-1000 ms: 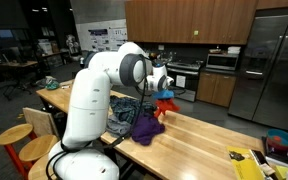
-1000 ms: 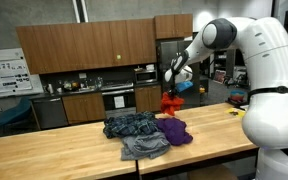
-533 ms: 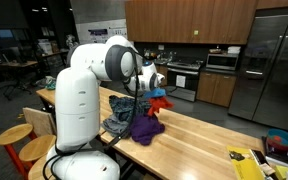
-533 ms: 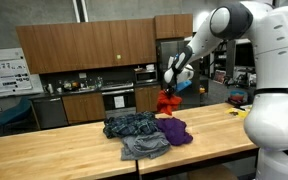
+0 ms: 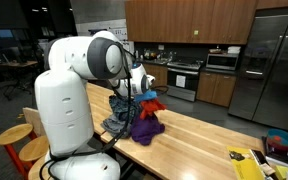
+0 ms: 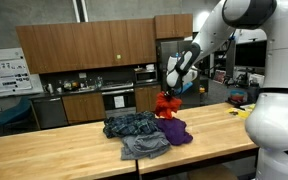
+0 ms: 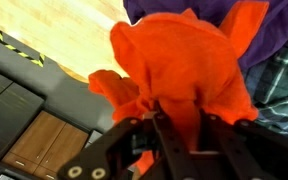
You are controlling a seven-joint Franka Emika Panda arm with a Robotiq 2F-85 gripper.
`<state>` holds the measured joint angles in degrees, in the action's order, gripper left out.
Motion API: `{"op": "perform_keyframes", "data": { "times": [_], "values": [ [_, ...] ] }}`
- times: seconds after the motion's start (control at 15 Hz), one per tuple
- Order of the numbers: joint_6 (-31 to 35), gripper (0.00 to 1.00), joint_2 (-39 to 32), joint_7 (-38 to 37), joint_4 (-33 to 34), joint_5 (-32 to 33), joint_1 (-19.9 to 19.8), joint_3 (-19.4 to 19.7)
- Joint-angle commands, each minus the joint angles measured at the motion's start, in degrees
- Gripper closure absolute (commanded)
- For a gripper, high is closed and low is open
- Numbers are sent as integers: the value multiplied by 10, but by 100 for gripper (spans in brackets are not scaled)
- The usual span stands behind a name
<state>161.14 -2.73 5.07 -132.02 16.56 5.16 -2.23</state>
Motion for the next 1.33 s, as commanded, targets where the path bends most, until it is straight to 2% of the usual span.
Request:
{"op": "perform_keyframes", "data": {
  "times": [0.0,0.6,1.27],
  "values": [
    [13,94,40,-29,-42,23,6,-12],
    [28,94,91,-118,-104,47,18,-37],
    [47,94,110,-105,-156,13,22,-36]
  ]
}}
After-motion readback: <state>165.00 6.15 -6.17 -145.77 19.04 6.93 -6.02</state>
